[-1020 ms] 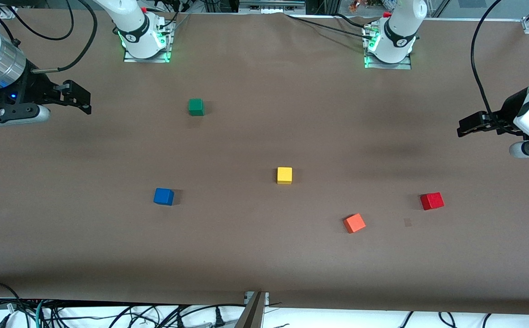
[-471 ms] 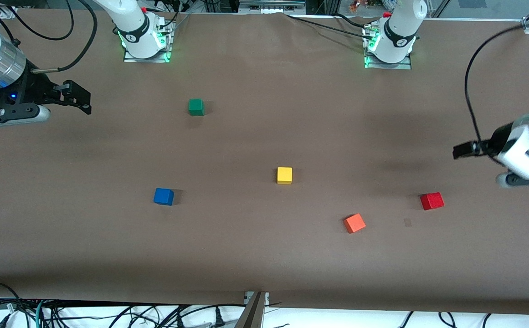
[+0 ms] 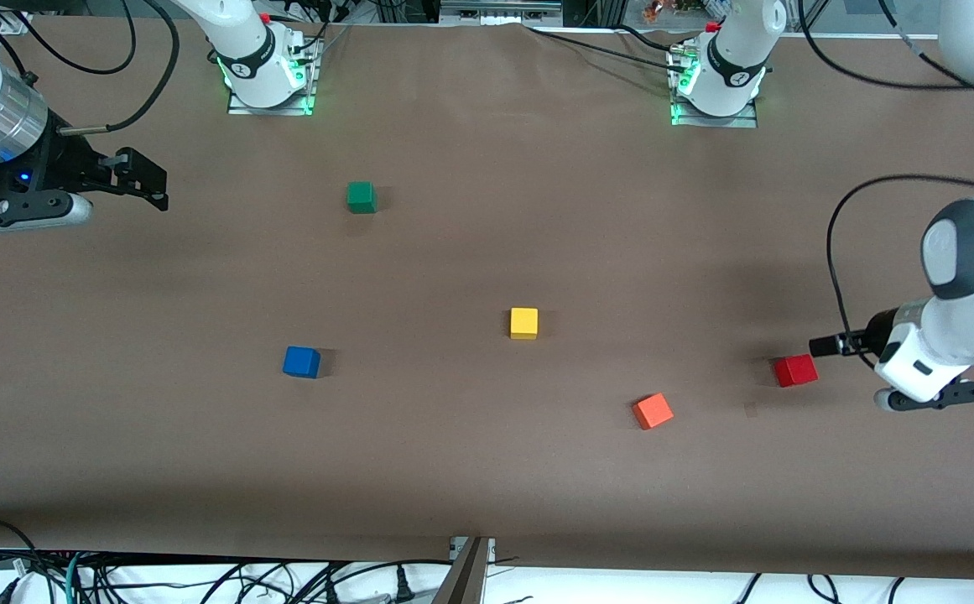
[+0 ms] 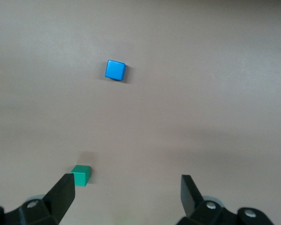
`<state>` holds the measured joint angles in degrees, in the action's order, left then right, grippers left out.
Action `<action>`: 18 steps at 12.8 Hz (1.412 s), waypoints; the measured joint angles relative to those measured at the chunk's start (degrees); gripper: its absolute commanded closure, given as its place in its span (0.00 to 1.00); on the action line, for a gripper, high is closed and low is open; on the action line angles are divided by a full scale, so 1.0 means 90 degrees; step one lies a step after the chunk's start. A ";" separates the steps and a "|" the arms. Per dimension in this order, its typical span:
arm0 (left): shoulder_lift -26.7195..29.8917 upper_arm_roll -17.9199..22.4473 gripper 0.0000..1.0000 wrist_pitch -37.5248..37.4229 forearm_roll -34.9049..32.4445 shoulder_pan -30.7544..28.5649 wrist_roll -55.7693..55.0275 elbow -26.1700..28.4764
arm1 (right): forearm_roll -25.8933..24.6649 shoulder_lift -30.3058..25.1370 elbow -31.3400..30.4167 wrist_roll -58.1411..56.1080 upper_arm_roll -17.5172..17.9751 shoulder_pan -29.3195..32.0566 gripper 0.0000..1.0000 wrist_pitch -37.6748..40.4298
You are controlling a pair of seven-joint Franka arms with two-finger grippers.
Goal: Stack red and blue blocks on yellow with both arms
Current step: 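Move the left gripper down to the red cube, then close the left gripper on the red cube, then carry the red cube with the left gripper over the yellow cube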
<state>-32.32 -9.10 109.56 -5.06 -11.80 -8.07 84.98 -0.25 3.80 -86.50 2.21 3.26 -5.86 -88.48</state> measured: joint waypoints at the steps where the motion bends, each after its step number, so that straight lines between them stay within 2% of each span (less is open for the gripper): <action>1: -0.0125 0.0000 0.00 0.0567 0.0000 -0.0069 0.0001 0.0319 | 0.0000 0.0000 0.0000 0.0000 -0.0001 0.0000 0.00 0.0000; 4: -0.0319 -0.0003 0.00 0.2006 0.0000 -0.0122 -0.0007 0.1204 | 0.0000 0.0001 0.0000 0.0000 -0.0004 0.0000 0.01 0.0000; 8: -0.0515 -0.0001 0.00 0.2573 0.0000 -0.0273 -0.0006 0.1545 | 0.0000 0.0001 0.0001 0.0000 -0.0004 0.0000 0.00 0.0000; 9: -0.0555 -0.0002 0.24 0.2597 0.0000 -0.0296 -0.0006 0.1576 | 0.0000 0.0001 0.0001 0.0001 -0.0004 0.0000 0.00 0.0000; 10: -0.0579 -0.0002 0.55 0.2669 0.0000 -0.0317 -0.0006 0.1624 | 0.0000 0.0001 0.0001 0.0001 -0.0004 0.0000 0.00 0.0000; 11: -0.0584 -0.0002 0.80 0.2766 0.0000 -0.0335 -0.0006 0.1695 | 0.0000 0.0001 0.0000 0.0001 -0.0004 0.0000 0.00 0.0000; 12: -0.0585 -0.0002 1.00 0.2836 0.0000 -0.0345 -0.0006 0.1750 | 0.0000 0.0001 0.0000 0.0001 -0.0004 0.0000 0.00 0.0000; 16: -0.0566 -0.0050 1.00 0.2931 0.0000 -0.0347 -0.0008 0.1663 | 0.0000 0.0001 0.0000 0.0001 -0.0004 0.0000 0.01 0.0000; 18: -0.0520 -0.0314 1.00 0.2824 0.0000 -0.0327 -0.0020 0.1458 | 0.0000 0.0002 0.0000 0.0001 -0.0005 0.0000 0.00 0.0000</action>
<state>-37.01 -11.92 134.97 -5.06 -14.75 -8.25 98.10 -0.25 3.82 -86.50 2.22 3.22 -5.86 -88.48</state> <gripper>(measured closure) 0.441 0.004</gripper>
